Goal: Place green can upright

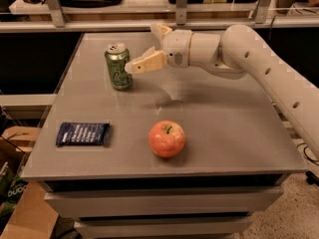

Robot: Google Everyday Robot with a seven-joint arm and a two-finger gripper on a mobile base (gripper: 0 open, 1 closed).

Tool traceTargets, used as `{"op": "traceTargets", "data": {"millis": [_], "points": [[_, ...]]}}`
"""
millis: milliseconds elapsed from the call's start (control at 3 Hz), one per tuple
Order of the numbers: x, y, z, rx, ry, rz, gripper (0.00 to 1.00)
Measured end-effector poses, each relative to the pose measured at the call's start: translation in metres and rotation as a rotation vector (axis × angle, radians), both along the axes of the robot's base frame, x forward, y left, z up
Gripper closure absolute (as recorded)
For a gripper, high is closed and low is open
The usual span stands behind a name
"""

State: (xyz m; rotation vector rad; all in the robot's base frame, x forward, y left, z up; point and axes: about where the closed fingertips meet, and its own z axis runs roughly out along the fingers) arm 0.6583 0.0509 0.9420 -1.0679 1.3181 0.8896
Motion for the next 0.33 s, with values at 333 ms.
{"op": "traceTargets", "data": {"millis": [333], "points": [[0.0014, -0.0111, 0.0015, -0.004, 0.008, -0.015, 0.00]]}}
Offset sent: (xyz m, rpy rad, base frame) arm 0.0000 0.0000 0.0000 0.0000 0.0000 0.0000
